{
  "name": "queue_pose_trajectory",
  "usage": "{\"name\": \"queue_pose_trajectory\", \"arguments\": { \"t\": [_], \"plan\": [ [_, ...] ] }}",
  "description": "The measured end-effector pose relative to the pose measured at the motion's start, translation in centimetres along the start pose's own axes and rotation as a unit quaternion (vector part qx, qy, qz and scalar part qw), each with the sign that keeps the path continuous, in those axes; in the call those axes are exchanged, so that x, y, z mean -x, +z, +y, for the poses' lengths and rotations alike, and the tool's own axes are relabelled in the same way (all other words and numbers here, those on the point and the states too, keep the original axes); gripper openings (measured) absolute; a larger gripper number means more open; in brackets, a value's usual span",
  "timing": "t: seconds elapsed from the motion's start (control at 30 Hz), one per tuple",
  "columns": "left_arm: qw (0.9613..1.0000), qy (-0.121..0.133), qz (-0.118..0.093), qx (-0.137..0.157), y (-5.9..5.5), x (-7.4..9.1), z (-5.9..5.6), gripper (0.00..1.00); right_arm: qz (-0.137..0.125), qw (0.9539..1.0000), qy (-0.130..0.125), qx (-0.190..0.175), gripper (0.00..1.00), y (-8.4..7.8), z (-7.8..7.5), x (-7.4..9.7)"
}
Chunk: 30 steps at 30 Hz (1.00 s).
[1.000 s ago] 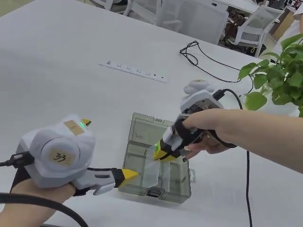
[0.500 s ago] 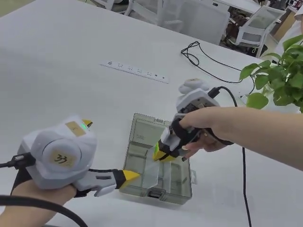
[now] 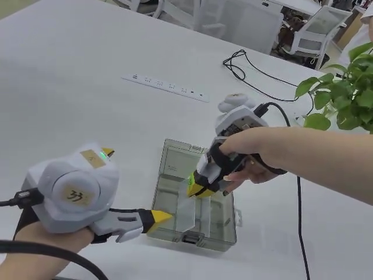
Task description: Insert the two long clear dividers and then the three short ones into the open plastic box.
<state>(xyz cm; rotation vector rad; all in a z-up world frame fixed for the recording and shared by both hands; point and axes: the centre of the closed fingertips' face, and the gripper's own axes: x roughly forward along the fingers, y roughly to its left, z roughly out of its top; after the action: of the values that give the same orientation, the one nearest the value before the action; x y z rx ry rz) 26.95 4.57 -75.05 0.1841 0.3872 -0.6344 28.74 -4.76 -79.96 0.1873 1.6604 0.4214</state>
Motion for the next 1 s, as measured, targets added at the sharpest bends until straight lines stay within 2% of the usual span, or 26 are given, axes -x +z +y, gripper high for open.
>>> {"name": "queue_pose_trajectory", "arguments": {
  "t": [0.33, 0.43, 0.73, 1.0],
  "plan": [
    [1.0000, -0.002, 0.000, 0.000, 0.0, 0.0, 0.0, 0.96, -0.001, 1.0000, 0.003, -0.006, 0.02, -0.4, 0.1, 0.3],
    [1.0000, -0.002, -0.001, 0.002, 0.0, 0.0, 0.0, 0.96, -0.001, 0.9999, 0.004, -0.009, 0.02, -1.0, 0.4, 0.4],
    [1.0000, -0.001, -0.002, 0.003, 0.0, 0.0, 0.1, 0.96, 0.001, 0.9999, -0.006, -0.008, 0.02, -0.7, 0.1, 0.1],
    [1.0000, -0.001, -0.002, 0.004, 0.0, 0.0, 0.1, 0.96, 0.003, 0.9999, -0.011, -0.007, 0.02, 0.3, -0.4, -0.5]
  ]
}}
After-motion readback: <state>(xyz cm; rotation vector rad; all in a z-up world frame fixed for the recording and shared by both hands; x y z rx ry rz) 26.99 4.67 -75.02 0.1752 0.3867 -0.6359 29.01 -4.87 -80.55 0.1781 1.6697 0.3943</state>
